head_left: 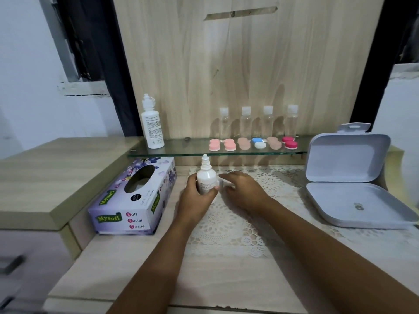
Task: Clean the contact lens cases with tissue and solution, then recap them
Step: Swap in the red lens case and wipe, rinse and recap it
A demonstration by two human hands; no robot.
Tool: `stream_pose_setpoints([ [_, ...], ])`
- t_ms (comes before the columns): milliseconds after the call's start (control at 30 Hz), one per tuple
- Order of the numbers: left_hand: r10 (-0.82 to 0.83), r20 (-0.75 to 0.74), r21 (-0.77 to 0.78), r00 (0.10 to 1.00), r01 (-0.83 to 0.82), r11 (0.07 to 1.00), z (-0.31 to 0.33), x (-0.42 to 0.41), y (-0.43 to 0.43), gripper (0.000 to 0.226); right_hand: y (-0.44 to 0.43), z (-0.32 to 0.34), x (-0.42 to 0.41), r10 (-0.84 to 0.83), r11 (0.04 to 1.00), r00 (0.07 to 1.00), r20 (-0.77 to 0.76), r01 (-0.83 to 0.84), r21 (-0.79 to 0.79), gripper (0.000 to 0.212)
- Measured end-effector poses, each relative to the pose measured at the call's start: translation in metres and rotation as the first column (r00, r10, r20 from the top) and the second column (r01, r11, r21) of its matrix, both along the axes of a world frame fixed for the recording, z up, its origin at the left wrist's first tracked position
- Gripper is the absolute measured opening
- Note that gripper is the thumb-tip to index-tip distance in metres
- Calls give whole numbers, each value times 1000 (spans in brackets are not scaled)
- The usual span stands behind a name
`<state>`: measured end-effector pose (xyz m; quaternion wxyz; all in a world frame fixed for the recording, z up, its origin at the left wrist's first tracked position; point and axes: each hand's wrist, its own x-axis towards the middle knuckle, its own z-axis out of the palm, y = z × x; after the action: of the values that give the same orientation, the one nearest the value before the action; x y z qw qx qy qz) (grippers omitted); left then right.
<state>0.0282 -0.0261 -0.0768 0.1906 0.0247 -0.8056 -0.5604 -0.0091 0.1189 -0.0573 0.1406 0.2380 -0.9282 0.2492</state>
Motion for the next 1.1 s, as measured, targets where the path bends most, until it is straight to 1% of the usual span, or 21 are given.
stream_pose_setpoints([
  [67, -6, -2, -3, 1000, 6, 1000, -1, 0, -1, 40, -7, -2, -6, 28, 998, 1000, 4, -29, 52, 39],
  [167, -14, -4, 0, 1000, 14, 1000, -1, 0, 0, 41, -14, -1, -10, 31, 989, 999, 16, -33, 145, 33],
  [233, -17, -7, 1, 1000, 17, 1000, -1, 0, 0, 40, -16, -1, -12, 9, 992, 1000, 25, -12, 124, 30],
  [300, -20, -4, 1, 1000, 20, 1000, 0, 1, 0, 41, -15, 0, -13, -6, 999, 999, 52, 4, 44, 30],
  [400, -23, 8, 7, 1000, 23, 1000, 1, 2, 1, 46, -11, 9, -10, 7, 979, 994, 106, 15, -202, 31],
  [500, -24, 22, 2, 999, 24, 1000, 2, 3, 2, 49, -5, 30, -4, 63, 924, 992, 111, -16, -383, 32],
  [600, -37, 23, -4, 999, 37, 999, 1, 3, 1, 43, -4, 57, 3, 143, 834, 983, 111, -60, -548, 33],
  [633, -41, 18, -2, 999, 41, 999, 1, 3, 1, 40, -5, 66, 4, 159, 814, 982, 102, -72, -576, 32],
  [700, -47, 16, 9, 999, 47, 999, 2, 4, 1, 37, -9, 81, 7, 190, 819, 980, 66, -121, -561, 29],
  [833, -54, 14, 10, 998, 54, 998, 4, 6, 2, 33, -17, 93, 14, 235, 891, 972, 21, -207, -403, 29],
  [933, -51, 12, 10, 999, 51, 999, 4, 6, 2, 32, -21, 91, 15, 222, 931, 975, 27, -204, -303, 31],
  [1100, -48, 12, 10, 999, 48, 999, 4, 5, 2, 31, -23, 87, 13, 216, 957, 976, 37, -203, -209, 36],
])
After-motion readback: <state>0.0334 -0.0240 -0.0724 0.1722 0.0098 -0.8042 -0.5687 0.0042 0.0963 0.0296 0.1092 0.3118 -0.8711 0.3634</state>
